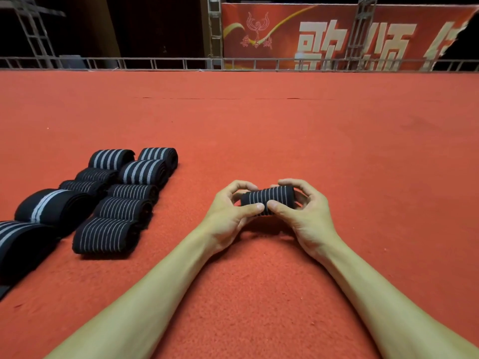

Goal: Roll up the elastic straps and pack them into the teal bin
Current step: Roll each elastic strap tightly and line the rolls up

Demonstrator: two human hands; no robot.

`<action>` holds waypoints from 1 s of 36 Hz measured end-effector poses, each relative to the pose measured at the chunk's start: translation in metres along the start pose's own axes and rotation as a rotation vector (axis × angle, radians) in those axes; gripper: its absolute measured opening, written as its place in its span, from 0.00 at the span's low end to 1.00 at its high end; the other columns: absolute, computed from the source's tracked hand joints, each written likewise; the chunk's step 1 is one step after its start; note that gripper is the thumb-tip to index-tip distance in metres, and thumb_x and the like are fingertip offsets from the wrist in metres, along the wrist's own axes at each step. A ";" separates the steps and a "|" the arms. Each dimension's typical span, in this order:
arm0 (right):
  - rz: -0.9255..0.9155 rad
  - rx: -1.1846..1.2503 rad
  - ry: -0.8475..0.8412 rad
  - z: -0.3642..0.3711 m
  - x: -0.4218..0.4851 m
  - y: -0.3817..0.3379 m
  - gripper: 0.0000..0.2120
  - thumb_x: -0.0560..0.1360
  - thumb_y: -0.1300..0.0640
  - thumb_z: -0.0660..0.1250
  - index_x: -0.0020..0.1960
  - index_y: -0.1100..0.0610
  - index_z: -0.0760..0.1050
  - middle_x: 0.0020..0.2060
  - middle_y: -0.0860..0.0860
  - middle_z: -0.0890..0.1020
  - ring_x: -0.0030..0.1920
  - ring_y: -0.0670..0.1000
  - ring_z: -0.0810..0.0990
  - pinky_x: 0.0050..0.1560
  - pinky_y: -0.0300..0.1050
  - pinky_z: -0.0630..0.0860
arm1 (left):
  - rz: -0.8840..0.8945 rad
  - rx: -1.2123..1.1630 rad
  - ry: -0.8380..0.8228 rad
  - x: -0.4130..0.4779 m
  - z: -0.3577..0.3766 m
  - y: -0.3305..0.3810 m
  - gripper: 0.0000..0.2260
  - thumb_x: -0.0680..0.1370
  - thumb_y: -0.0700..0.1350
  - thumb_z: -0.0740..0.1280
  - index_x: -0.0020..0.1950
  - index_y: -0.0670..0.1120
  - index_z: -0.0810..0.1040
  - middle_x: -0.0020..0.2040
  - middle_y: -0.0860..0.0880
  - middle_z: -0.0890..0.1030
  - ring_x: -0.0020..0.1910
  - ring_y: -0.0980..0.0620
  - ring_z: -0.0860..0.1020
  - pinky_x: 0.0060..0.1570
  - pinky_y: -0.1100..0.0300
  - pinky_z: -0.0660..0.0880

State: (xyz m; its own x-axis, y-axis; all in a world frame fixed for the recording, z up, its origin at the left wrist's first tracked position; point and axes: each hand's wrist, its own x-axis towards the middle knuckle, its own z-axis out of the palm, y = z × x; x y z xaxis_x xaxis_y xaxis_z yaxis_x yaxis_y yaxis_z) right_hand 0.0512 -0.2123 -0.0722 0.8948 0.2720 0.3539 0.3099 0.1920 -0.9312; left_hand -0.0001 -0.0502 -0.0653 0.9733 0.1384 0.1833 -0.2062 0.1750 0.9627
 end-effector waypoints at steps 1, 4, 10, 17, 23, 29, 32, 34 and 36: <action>-0.027 -0.034 0.005 -0.001 0.000 -0.001 0.22 0.63 0.64 0.81 0.53 0.53 0.80 0.49 0.53 0.85 0.49 0.49 0.82 0.54 0.49 0.79 | 0.085 0.197 0.002 0.001 -0.003 0.000 0.14 0.67 0.38 0.75 0.49 0.49 0.78 0.49 0.47 0.79 0.46 0.51 0.79 0.49 0.57 0.78; -0.090 -0.108 -0.025 -0.003 0.001 -0.004 0.21 0.63 0.68 0.80 0.52 0.56 0.80 0.48 0.50 0.85 0.48 0.44 0.82 0.53 0.39 0.77 | 0.259 0.606 -0.056 0.003 -0.006 0.002 0.13 0.68 0.43 0.72 0.51 0.51 0.76 0.51 0.53 0.82 0.53 0.55 0.80 0.57 0.60 0.75; -0.106 -0.033 -0.022 -0.001 -0.001 -0.007 0.29 0.61 0.71 0.81 0.57 0.53 0.77 0.51 0.53 0.85 0.52 0.51 0.84 0.56 0.42 0.79 | 0.326 0.594 -0.116 0.002 -0.006 0.001 0.14 0.70 0.43 0.73 0.49 0.50 0.71 0.57 0.50 0.83 0.57 0.56 0.81 0.59 0.58 0.76; -0.055 -0.013 -0.075 0.003 -0.002 -0.009 0.29 0.62 0.72 0.79 0.58 0.53 0.79 0.49 0.47 0.85 0.53 0.47 0.83 0.59 0.46 0.78 | 0.281 0.600 -0.101 0.005 -0.008 -0.009 0.17 0.66 0.47 0.75 0.43 0.53 0.66 0.42 0.48 0.78 0.41 0.55 0.76 0.44 0.52 0.76; -0.064 -0.086 -0.122 0.004 -0.002 -0.009 0.28 0.62 0.73 0.79 0.55 0.50 0.80 0.50 0.47 0.85 0.54 0.45 0.82 0.55 0.39 0.77 | 0.279 0.560 -0.149 0.003 -0.008 -0.009 0.16 0.68 0.48 0.75 0.43 0.50 0.67 0.42 0.54 0.76 0.43 0.56 0.76 0.49 0.54 0.78; -0.028 -0.047 -0.112 0.003 -0.003 -0.009 0.31 0.63 0.73 0.78 0.60 0.51 0.78 0.51 0.47 0.85 0.53 0.44 0.82 0.56 0.38 0.77 | 0.274 0.522 -0.163 0.003 -0.010 -0.009 0.16 0.69 0.45 0.76 0.43 0.48 0.67 0.41 0.46 0.74 0.42 0.52 0.74 0.47 0.56 0.75; -0.021 -0.056 -0.103 0.003 -0.003 -0.010 0.29 0.63 0.72 0.79 0.59 0.50 0.79 0.50 0.47 0.85 0.53 0.43 0.83 0.55 0.38 0.77 | 0.307 0.569 -0.149 0.004 -0.011 -0.011 0.17 0.69 0.41 0.76 0.42 0.50 0.67 0.40 0.54 0.74 0.42 0.53 0.75 0.49 0.56 0.76; -0.025 -0.070 -0.108 0.003 -0.003 -0.011 0.28 0.62 0.72 0.79 0.57 0.52 0.80 0.49 0.46 0.86 0.52 0.43 0.83 0.56 0.39 0.78 | 0.309 0.584 -0.149 0.004 -0.011 -0.011 0.17 0.69 0.44 0.76 0.41 0.53 0.67 0.40 0.58 0.76 0.45 0.53 0.78 0.50 0.54 0.78; -0.030 -0.082 -0.114 0.002 -0.003 -0.012 0.27 0.61 0.73 0.79 0.56 0.53 0.80 0.49 0.47 0.86 0.52 0.42 0.83 0.56 0.39 0.78 | 0.305 0.576 -0.147 0.003 -0.010 -0.011 0.17 0.69 0.44 0.76 0.40 0.54 0.67 0.41 0.57 0.76 0.46 0.52 0.79 0.51 0.47 0.78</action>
State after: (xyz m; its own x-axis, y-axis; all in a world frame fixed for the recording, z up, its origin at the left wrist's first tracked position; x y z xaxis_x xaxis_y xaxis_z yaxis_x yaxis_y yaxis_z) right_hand 0.0443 -0.2137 -0.0621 0.8439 0.3738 0.3848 0.3654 0.1249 -0.9225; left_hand 0.0042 -0.0417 -0.0776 0.8919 -0.0426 0.4502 -0.4273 -0.4055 0.8081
